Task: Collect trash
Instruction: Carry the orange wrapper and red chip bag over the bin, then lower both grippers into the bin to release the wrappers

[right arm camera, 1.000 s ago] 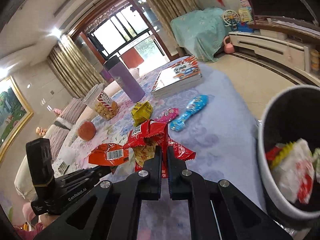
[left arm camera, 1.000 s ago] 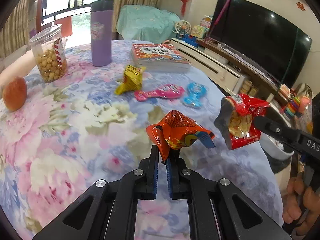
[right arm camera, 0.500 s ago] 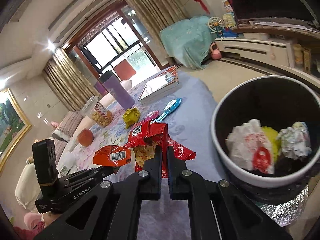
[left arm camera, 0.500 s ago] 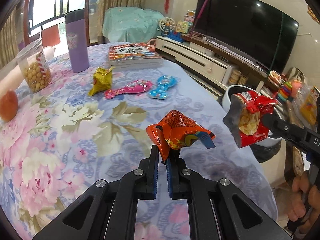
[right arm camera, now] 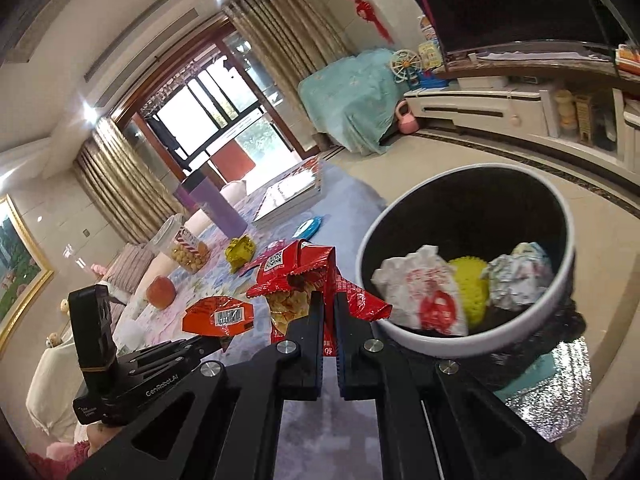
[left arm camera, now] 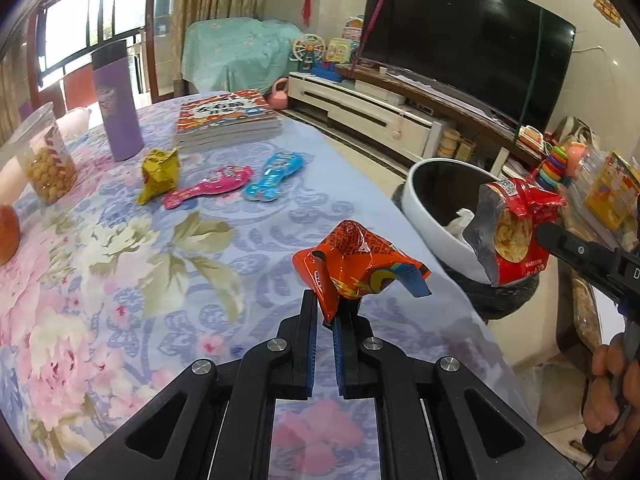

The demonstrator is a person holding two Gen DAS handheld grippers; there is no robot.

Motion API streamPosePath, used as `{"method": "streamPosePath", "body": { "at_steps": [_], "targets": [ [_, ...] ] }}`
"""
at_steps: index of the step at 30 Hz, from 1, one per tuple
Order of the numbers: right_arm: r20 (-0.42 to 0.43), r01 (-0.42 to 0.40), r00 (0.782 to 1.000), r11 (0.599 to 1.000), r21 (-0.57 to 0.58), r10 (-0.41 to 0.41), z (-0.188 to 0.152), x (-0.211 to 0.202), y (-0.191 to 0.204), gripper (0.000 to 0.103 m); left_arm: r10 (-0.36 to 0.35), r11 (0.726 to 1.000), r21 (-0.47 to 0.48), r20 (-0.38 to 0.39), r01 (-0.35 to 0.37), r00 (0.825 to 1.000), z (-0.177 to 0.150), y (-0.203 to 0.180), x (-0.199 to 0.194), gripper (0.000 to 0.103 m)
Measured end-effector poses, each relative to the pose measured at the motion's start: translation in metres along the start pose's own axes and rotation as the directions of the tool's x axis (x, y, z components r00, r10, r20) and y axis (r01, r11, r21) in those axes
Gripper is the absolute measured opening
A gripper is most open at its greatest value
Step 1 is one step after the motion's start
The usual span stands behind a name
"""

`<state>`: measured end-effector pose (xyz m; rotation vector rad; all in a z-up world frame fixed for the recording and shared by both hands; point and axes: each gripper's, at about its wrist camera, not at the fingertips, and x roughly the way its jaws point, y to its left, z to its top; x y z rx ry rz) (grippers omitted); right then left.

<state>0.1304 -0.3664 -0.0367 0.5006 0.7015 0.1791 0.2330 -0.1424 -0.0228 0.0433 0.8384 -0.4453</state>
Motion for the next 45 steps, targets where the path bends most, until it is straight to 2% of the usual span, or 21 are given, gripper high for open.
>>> {"method": "streamPosePath", "body": {
  "at_steps": [18,45],
  "targets": [
    [0.055,0.105,0.993,0.993,0.050,-0.107,0.007,-0.037,-0.045,0.004,-0.056,0.995,0.079,-0.006,0.056,0.998,0.014,-0.044,0.012,0.006],
    [0.051,0.184,0.981,0.981,0.053,-0.187,0.029,-0.033,-0.069,0.004,-0.087,0.980,0.178,-0.025,0.090,0.996,0.057,-0.098,0.060,0.006]
  ]
}}
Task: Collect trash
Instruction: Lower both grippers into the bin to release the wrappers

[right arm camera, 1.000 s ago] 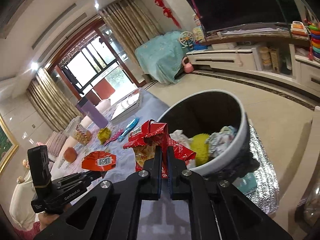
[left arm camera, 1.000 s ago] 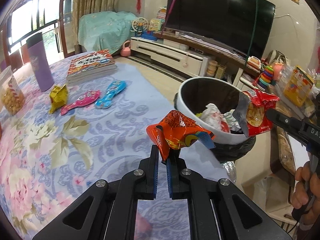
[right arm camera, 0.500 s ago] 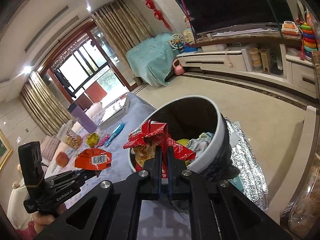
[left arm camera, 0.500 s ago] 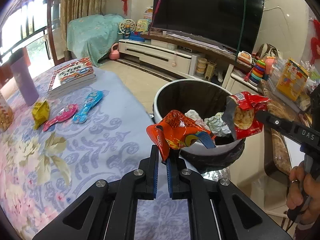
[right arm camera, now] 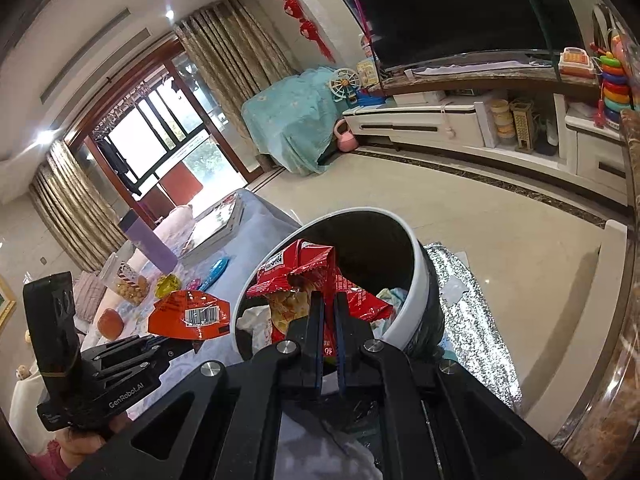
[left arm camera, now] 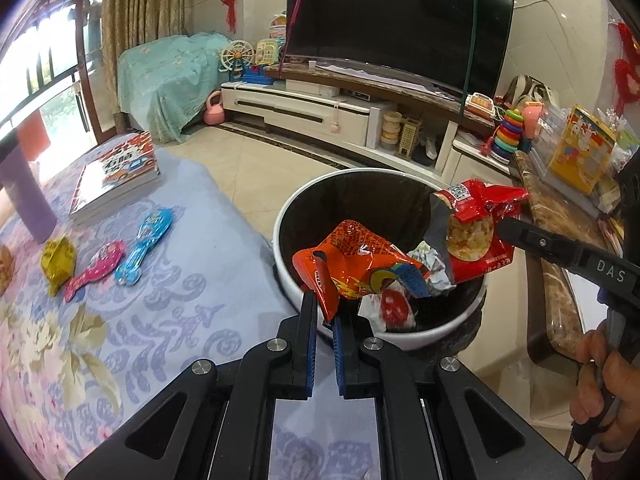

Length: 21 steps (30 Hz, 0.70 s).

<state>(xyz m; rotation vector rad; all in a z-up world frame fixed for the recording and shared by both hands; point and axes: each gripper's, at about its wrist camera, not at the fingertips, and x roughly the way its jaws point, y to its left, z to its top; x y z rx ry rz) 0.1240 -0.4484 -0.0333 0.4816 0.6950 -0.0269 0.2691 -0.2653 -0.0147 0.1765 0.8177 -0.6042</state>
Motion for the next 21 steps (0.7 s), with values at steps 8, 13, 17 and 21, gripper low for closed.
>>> {"method": "streamPosePath", "body": {
  "at_steps": [8,13,17,21],
  "targets": [
    [-0.007,0.020,1.000,1.000,-0.011,-0.020,0.008,0.006,-0.004,0.004,-0.002,1.000,0.013,-0.020,0.002,1.000,0.013,-0.004,0.021,0.006],
    [-0.007,0.029,1.000,1.000,-0.012,-0.029,0.012,0.007,-0.006,0.004,0.000,1.000,0.020,-0.022,0.000,1.000,0.021,-0.007,0.030,0.006],
    [-0.010,0.036,0.999,0.999,-0.018,-0.036,0.016,0.009,-0.004,0.004,0.000,1.000,0.026,-0.023,0.001,1.000,0.025,-0.008,0.036,0.006],
    [-0.014,0.043,0.999,0.999,-0.025,-0.043,0.016,0.010,-0.001,0.004,-0.001,1.000,0.023,-0.029,0.002,1.000,0.029,-0.009,0.041,0.006]
  ]
}}
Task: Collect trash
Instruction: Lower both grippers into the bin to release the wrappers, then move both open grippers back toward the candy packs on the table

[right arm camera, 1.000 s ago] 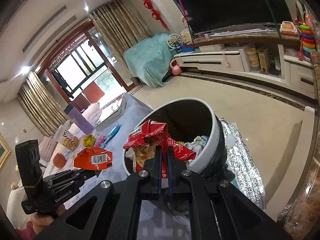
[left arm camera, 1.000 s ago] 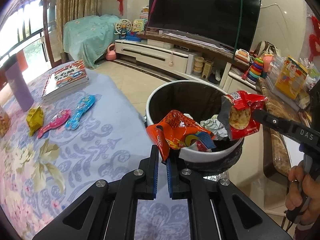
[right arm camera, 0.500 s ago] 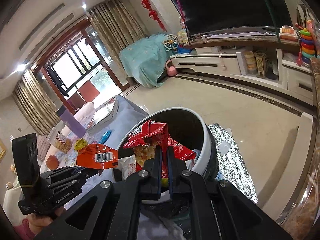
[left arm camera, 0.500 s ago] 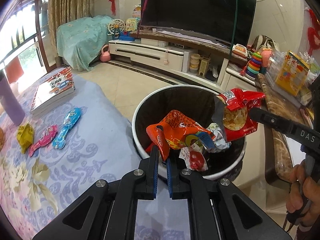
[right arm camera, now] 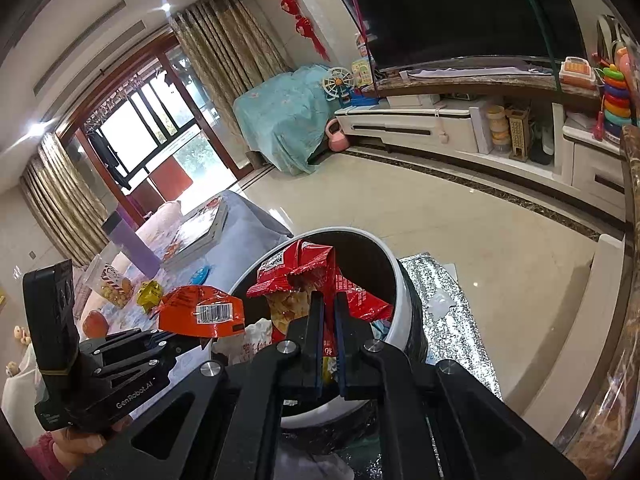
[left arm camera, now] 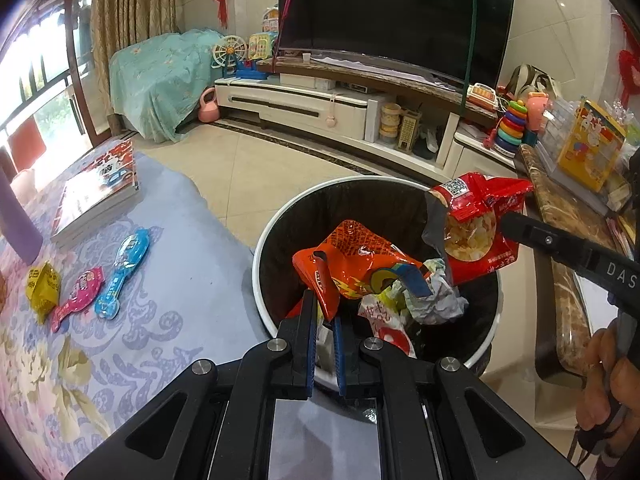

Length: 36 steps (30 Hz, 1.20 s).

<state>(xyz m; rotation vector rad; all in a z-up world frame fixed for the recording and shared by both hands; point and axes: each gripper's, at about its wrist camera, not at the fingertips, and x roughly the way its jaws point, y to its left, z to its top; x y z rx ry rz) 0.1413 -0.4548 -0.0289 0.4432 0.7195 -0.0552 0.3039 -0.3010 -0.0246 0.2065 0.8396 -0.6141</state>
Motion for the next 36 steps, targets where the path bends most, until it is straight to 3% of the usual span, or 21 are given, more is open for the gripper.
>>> {"method": "streamPosePath", "body": {
  "at_steps": [13,21,22,24,25,26,30,34,36],
  "targets": [
    [-0.043,0.038,0.998,0.998,-0.040,-0.040,0.011,0.018,0.005,0.005,-0.005,1.000,-0.004,-0.049,0.005,0.999,0.016,0.002,0.024,0.007],
    [-0.085,0.054,0.995,0.998,-0.032,-0.056,0.015,0.028,0.001,0.011,-0.016,1.000,-0.014,-0.050,0.015,0.999,0.024,0.001,0.028,0.021],
    [-0.085,0.057,0.995,0.998,-0.030,-0.059,0.015,0.028,0.000,0.013,-0.020,1.000,-0.016,-0.050,0.019,0.999,0.024,0.002,0.028,0.024],
    [-0.081,0.053,0.995,0.998,-0.019,-0.054,0.015,0.025,-0.001,0.029,-0.021,1.000,-0.018,-0.043,0.020,0.999,0.022,0.003,0.025,0.040],
    [-0.075,0.049,0.996,0.999,-0.015,-0.050,0.015,0.024,-0.002,0.044,-0.017,1.000,-0.016,-0.036,0.017,0.999,0.021,0.004,0.024,0.045],
    [-0.066,0.050,0.996,0.999,-0.015,-0.051,0.014,0.021,-0.001,0.049,-0.011,1.000,-0.016,-0.030,0.010,1.000,0.020,0.005,0.022,0.050],
    [-0.062,0.040,0.997,0.999,0.003,-0.040,0.012,0.016,-0.002,0.051,-0.011,0.999,-0.035,-0.016,0.011,1.000,0.007,0.010,0.011,0.051],
    [-0.044,0.023,0.999,1.000,0.020,-0.022,0.009,0.008,0.001,0.075,-0.016,0.998,-0.069,-0.001,0.015,1.000,-0.010,0.022,-0.004,0.054],
    [-0.033,0.008,0.999,1.000,0.023,-0.008,0.006,0.003,0.007,0.077,-0.017,0.996,-0.092,0.012,0.018,1.000,-0.021,0.030,-0.016,0.054]
  ]
}}
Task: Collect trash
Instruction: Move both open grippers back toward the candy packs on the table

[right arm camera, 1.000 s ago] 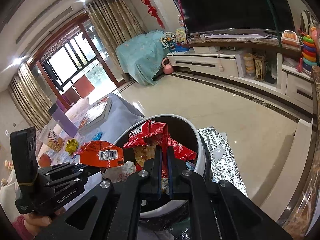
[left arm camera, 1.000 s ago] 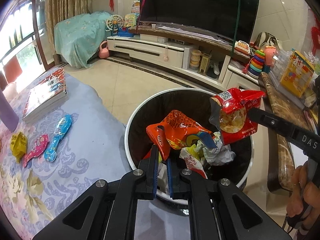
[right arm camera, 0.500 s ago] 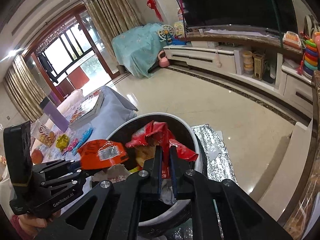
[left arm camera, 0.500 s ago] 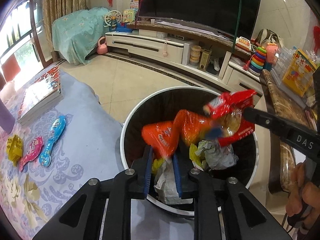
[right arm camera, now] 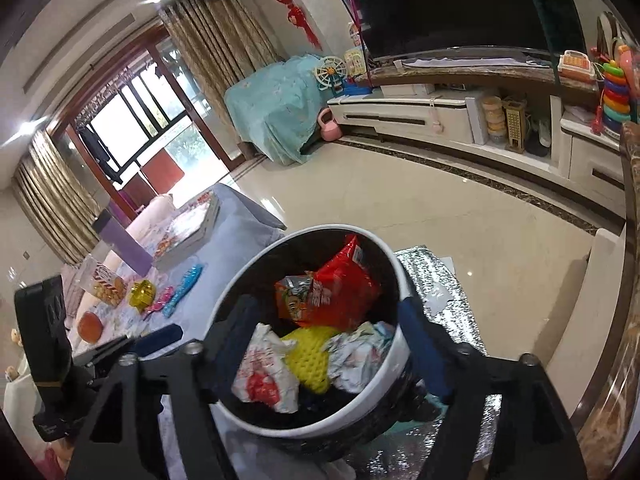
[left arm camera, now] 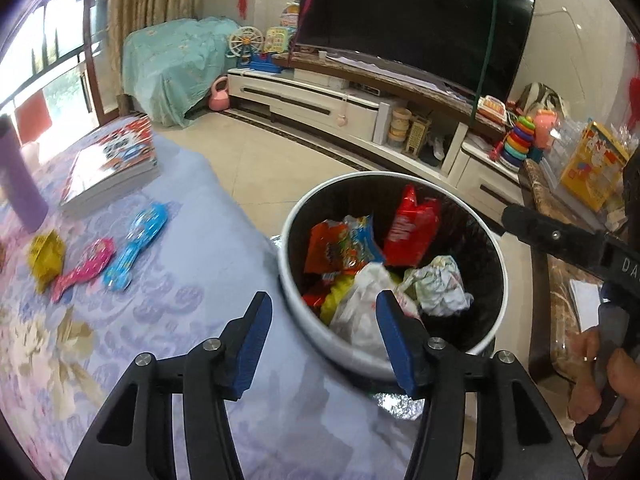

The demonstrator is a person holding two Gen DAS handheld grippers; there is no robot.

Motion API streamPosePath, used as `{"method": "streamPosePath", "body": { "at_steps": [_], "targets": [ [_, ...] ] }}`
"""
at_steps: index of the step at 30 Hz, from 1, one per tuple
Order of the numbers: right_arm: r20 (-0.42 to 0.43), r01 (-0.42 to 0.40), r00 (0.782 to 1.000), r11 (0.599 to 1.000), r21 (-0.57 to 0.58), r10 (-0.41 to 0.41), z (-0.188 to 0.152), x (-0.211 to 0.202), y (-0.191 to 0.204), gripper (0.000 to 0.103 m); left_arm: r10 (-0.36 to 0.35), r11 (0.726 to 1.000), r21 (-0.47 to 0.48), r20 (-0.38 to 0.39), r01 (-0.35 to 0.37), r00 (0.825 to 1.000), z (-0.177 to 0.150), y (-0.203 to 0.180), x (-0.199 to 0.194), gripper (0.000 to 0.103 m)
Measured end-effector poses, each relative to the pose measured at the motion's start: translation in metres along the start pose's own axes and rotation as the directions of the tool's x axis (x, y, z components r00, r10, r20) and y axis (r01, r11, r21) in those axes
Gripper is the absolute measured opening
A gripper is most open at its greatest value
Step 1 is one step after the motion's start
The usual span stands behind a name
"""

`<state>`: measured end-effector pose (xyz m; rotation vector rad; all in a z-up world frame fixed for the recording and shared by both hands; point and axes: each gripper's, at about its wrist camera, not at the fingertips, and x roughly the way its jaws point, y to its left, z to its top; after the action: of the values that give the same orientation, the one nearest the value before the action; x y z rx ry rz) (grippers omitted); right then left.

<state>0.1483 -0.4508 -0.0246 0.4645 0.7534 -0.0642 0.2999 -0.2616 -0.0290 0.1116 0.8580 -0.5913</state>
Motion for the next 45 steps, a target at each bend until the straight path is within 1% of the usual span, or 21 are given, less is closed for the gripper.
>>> {"method": "streamPosePath", "body": {
  "at_steps": [1,4,6,11,18,23,30,36,42,45],
  "targets": [
    [0.001,-0.006,1.000,1.000,0.000,0.006,-0.002,-0.001,0.004,0.078,0.004,1.000,-0.010,0.009,-0.004,1.000,-0.005,0.005,-0.005,0.054],
    [0.009,-0.032,0.999,0.999,-0.001,0.032,-0.007,-0.005,0.016,0.089,0.025,0.998,-0.055,0.038,-0.023,0.999,-0.024,0.022,-0.025,0.055],
    [0.012,-0.044,0.999,0.999,-0.008,0.044,-0.011,-0.005,0.027,0.089,0.034,0.996,-0.086,0.047,-0.030,0.998,-0.036,0.033,-0.035,0.057],
    [-0.002,-0.090,0.996,0.996,-0.020,0.090,-0.025,-0.001,0.055,0.090,0.082,0.986,-0.153,0.051,-0.073,0.995,-0.069,0.062,-0.060,0.058],
    [-0.031,-0.149,0.989,0.987,-0.060,0.148,-0.040,0.011,0.099,0.090,0.142,0.962,-0.241,0.046,-0.127,0.989,-0.098,0.100,-0.088,0.058],
    [-0.072,-0.188,0.981,0.977,-0.101,0.181,-0.050,0.029,0.134,0.090,0.184,0.943,-0.287,0.036,-0.167,0.982,-0.108,0.125,-0.106,0.058],
    [-0.124,-0.228,0.969,0.965,-0.128,0.212,-0.066,0.057,0.172,0.090,0.230,0.915,-0.343,0.014,-0.212,0.973,-0.112,0.164,-0.117,0.058],
    [-0.168,-0.254,0.959,0.957,-0.140,0.230,-0.072,0.080,0.193,0.090,0.255,0.901,-0.363,0.003,-0.236,0.967,-0.110,0.190,-0.114,0.058],
    [-0.192,-0.250,0.956,0.958,-0.144,0.220,-0.067,0.100,0.203,0.090,0.263,0.895,-0.371,-0.007,-0.247,0.965,-0.101,0.209,-0.103,0.058],
    [-0.199,-0.247,0.956,0.959,-0.142,0.217,-0.063,0.110,0.206,0.090,0.254,0.895,-0.376,-0.014,-0.241,0.967,-0.095,0.217,-0.093,0.058]
  ]
}}
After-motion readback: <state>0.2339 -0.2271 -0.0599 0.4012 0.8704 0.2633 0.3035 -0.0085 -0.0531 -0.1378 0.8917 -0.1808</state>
